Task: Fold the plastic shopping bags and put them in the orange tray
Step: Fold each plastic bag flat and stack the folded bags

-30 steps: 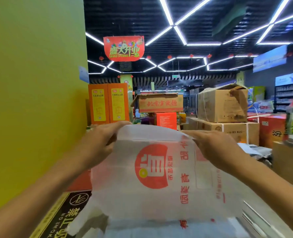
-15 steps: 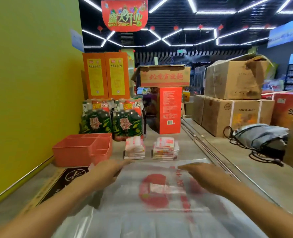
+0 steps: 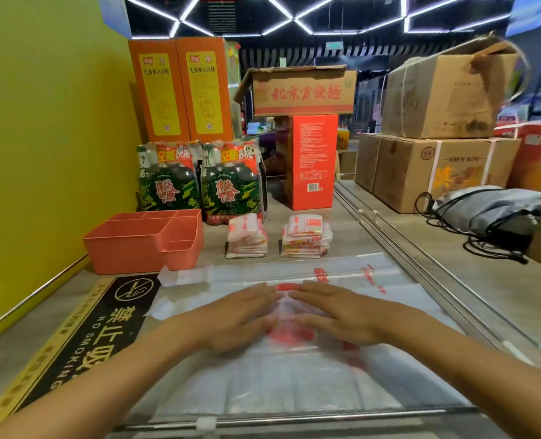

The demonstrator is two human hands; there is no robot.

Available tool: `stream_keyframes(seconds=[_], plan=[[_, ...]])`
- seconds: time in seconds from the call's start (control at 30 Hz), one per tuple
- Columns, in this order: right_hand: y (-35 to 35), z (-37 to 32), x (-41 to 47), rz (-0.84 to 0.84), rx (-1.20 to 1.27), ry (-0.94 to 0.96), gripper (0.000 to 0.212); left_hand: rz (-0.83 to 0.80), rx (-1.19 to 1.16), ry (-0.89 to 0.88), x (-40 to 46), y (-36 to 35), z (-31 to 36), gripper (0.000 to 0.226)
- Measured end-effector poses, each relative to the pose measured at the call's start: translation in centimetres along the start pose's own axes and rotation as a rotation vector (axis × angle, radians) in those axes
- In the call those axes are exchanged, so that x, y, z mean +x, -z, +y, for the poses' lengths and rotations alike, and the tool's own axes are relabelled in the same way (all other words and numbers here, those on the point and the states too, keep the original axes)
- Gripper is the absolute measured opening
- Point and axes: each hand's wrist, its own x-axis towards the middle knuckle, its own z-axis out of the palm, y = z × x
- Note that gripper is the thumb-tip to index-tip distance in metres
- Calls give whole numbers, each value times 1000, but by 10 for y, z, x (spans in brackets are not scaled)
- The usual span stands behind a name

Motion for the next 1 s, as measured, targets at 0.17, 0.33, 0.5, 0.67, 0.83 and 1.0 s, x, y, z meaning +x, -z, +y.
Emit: stream_keyframes(seconds=[0.17, 0.33, 0.5, 0.67, 0.83, 1.0], plan=[[-12, -1, 0, -252, -59, -245, 70, -238, 24, 153, 13, -19, 8, 65], [4, 38, -47, -320, -130, -410, 109, -274, 8, 158, 7, -13, 4, 94], [2, 72, -70, -350, -255, -456, 83, -275, -10, 142, 8, -14, 2, 111], [10, 86, -61, -183, -384, -452, 44, -243, -43, 164, 8, -14, 4, 111], [22, 85, -39, 36, -141, -346, 53, -183, -4, 182, 6, -18, 3, 85], [26, 88, -16, 123, -82, -342, 47, -167, 8, 194, 3, -17, -1, 71]])
